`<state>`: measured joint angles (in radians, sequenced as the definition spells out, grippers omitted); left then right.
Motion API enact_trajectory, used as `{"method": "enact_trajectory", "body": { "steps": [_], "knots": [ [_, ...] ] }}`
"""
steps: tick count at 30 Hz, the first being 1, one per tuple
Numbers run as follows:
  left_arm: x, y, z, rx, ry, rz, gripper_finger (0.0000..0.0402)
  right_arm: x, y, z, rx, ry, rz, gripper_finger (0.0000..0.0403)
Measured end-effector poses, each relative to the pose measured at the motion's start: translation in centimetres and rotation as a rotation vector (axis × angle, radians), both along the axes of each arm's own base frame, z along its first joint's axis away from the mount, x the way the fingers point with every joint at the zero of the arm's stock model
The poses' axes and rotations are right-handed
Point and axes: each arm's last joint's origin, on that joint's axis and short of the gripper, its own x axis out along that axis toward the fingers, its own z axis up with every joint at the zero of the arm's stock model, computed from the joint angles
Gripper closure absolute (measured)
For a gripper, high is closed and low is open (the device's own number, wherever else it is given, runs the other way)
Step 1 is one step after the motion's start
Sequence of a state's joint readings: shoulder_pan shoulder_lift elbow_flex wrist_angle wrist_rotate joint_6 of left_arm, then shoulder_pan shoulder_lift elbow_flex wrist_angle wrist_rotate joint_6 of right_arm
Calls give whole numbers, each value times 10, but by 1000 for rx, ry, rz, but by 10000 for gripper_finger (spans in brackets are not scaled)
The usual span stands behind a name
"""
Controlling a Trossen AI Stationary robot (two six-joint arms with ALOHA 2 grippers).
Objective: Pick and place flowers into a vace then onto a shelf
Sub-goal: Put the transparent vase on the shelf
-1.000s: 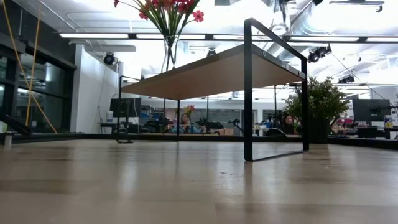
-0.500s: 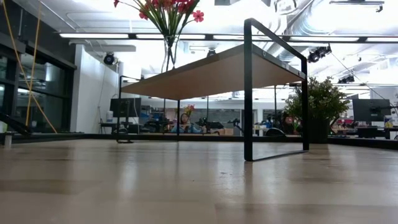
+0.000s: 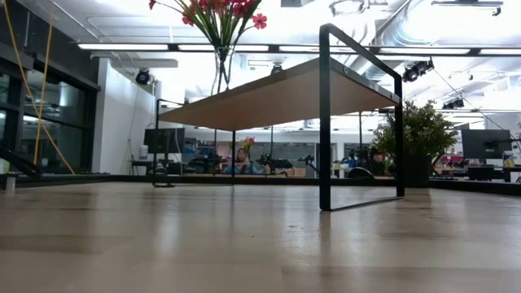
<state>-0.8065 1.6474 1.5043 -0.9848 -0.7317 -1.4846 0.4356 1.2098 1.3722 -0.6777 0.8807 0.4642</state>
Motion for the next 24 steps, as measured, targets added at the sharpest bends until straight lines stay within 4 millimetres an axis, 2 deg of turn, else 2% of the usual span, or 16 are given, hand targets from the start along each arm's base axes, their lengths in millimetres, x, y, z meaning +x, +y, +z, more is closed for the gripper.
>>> {"method": "enact_trajectory", "body": {
  "steps": [6,12,19,24],
  "knots": [
    [-28,-12,-4,-11,42,25,4,27,9,-17,-25,33,-35,246],
    [-48,-25,-5,-29,28,22,4,40,13,-27,23,24,-63,246],
    [-59,-33,-5,-42,24,-9,4,49,16,-52,58,33,-103,246],
    [-60,-33,-5,-44,32,-12,4,48,15,-65,65,20,-153,246]
  ]
}}
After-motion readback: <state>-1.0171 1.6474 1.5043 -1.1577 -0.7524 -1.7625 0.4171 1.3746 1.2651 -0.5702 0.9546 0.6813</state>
